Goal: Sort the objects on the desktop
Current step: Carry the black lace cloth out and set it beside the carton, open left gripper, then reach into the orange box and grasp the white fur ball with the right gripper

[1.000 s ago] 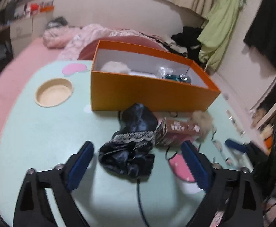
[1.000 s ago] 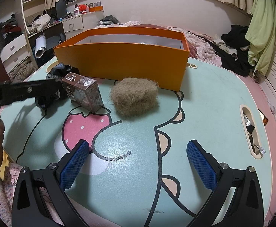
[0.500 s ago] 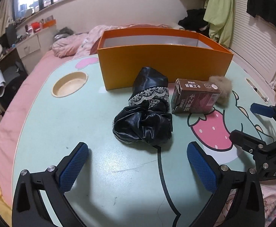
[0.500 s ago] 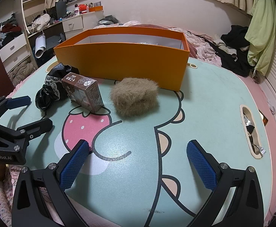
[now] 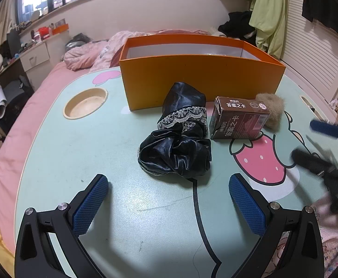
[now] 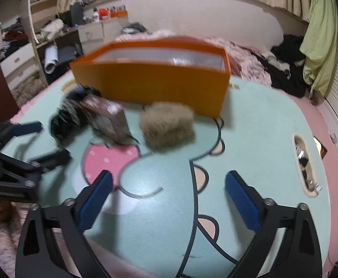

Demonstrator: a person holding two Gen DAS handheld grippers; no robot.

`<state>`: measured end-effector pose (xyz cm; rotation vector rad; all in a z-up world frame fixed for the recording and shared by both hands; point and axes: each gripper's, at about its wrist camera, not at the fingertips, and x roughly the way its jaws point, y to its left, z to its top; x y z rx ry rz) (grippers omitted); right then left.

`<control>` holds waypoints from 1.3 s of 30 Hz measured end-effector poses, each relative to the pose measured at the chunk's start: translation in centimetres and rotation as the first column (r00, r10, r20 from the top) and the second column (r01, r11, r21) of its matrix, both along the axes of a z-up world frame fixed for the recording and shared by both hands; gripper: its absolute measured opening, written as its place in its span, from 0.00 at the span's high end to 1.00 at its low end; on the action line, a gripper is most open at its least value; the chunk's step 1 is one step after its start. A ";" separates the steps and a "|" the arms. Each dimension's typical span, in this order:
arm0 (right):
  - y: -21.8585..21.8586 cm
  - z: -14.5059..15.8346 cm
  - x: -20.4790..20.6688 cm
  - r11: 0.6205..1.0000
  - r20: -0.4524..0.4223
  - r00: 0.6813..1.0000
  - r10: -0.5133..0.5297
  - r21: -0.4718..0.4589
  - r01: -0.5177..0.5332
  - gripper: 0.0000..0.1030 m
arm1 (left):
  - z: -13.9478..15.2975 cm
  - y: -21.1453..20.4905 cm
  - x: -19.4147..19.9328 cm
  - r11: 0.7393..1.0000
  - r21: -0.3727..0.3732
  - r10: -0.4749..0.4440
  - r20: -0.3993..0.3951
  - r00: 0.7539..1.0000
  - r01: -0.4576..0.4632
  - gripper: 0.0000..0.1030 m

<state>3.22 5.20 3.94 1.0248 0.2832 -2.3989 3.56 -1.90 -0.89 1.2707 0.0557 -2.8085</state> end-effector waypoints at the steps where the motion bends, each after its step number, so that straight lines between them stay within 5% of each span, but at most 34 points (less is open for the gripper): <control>1: 0.0 0.8 -0.2 1.000 -0.007 1.000 0.013 -0.022 -0.013 0.11 | 0.0 0.0 0.0 1.000 0.000 0.000 0.000 1.000 0.000 0.00; 5: -2.0 5.9 -2.2 0.984 0.020 0.997 0.080 -0.163 -0.076 0.14 | 0.1 -0.1 0.1 1.000 0.000 0.000 -0.001 1.000 0.000 0.00; 10: -9.2 8.7 -10.0 0.958 0.205 0.961 0.185 -0.254 -0.130 0.24 | 0.1 0.0 0.0 1.000 0.001 0.000 -0.001 1.000 0.000 0.00; 15: -16.1 4.5 -17.3 0.987 0.425 0.898 0.115 -0.155 -0.053 0.36 | -0.2 0.1 -0.2 1.000 0.001 -0.002 0.000 1.000 0.002 0.00; 22: -20.3 0.2 -20.2 0.998 0.475 0.879 0.027 0.034 -0.049 0.35 | -0.2 0.2 -0.2 1.000 0.006 -0.003 0.001 1.000 0.003 0.00; 25: -20.4 0.3 -20.2 0.996 0.444 0.895 0.043 0.050 -0.073 0.56 | -0.1 0.8 -0.4 1.000 0.003 -0.003 0.003 1.000 0.003 0.00; 27: -19.9 0.5 -20.0 0.996 0.436 0.899 0.036 0.056 -0.067 0.56 | 0.0 0.8 -0.6 1.000 0.003 -0.004 0.003 1.000 0.004 0.00; 32: -15.4 5.7 -18.0 0.993 0.302 0.950 0.078 -0.106 -0.048 0.56 | -0.1 0.8 -0.6 1.000 0.003 -0.004 0.003 1.000 0.004 0.00; 36: -9.3 10.6 -12.9 0.980 0.158 0.980 0.125 -0.176 -0.096 0.56 | -0.1 0.7 -0.6 1.000 0.003 -0.004 0.003 1.000 0.004 0.00; 39: -4.7 10.4 -8.4 0.978 0.126 0.982 0.139 -0.174 -0.116 0.56 | 0.0 0.7 -0.6 1.000 0.002 -0.004 0.003 1.000 0.004 0.00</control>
